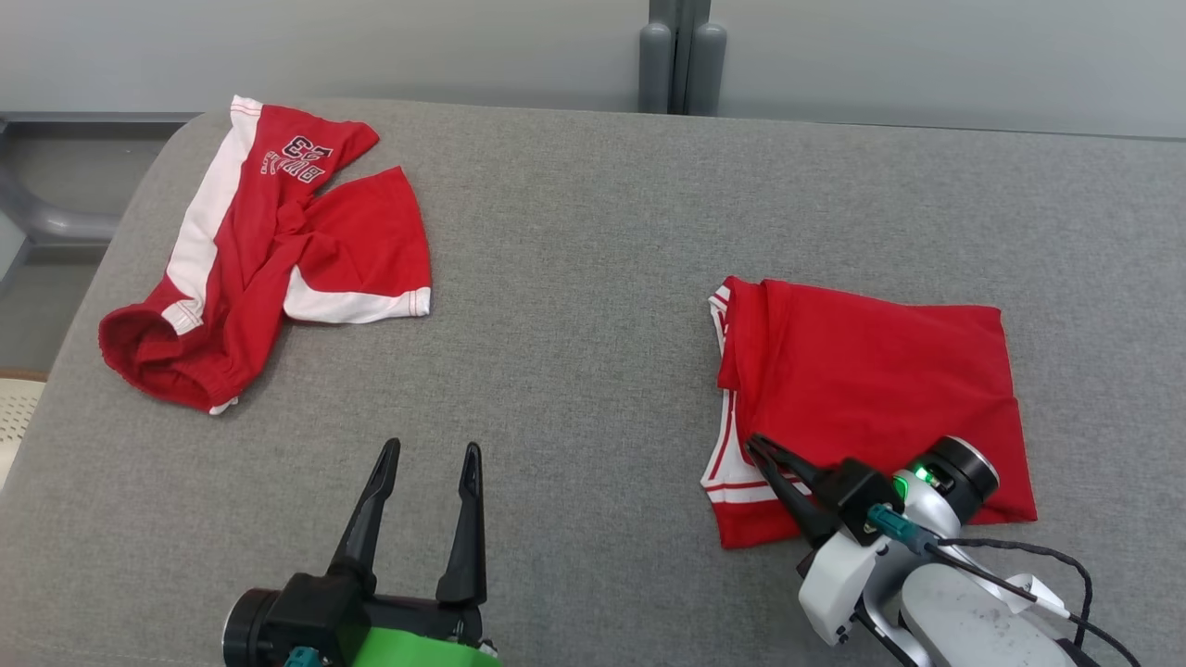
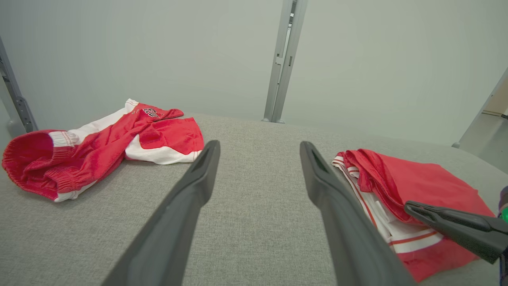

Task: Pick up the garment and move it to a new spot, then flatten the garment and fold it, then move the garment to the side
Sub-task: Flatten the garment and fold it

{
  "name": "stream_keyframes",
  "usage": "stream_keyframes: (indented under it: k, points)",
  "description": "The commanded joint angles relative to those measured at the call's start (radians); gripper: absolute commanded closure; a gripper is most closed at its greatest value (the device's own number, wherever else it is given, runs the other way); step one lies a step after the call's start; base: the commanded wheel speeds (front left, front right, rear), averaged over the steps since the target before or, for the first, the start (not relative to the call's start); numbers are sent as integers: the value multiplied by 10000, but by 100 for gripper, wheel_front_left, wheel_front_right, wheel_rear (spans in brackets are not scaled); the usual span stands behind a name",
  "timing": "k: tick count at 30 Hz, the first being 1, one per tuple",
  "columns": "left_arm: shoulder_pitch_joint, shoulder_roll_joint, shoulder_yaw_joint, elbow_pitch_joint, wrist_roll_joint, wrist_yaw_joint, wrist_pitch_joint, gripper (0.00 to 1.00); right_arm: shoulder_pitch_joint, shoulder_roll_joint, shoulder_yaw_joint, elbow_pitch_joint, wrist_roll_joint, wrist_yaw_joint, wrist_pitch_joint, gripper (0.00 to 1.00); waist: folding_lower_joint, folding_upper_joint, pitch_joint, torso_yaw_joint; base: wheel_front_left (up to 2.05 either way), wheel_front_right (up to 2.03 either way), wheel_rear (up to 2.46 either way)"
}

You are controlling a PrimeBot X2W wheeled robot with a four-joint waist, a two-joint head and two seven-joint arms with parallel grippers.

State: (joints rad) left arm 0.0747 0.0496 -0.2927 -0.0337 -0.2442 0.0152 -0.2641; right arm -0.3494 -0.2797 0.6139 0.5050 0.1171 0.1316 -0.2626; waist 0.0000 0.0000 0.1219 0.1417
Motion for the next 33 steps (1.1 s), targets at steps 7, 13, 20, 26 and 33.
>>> stream_keyframes:
  k: [7,13,20,26,33]
  points:
    - [-136,20,22,15,-39,-27,0,0,638,-208,87,-1012,-59,-19,-28,100,0,0,27,-226,0,0,0]
    - [-186,20,-54,88,-62,-92,0,0,771,-151,259,-1363,38,-19,-28,100,0,0,71,-258,0,0,0]
    - [-218,20,-6,112,3,-92,0,0,728,128,-148,-1465,704,-19,-28,0,0,0,117,-231,0,0,0]
    - [-118,20,123,28,40,-67,0,0,991,54,-1144,-2497,997,-19,-28,0,0,0,8,-476,0,0,0]
    - [-210,20,551,-144,146,14,0,0,1552,293,-3095,-3343,904,-18,-28,0,0,0,-309,-1032,0,0,0]
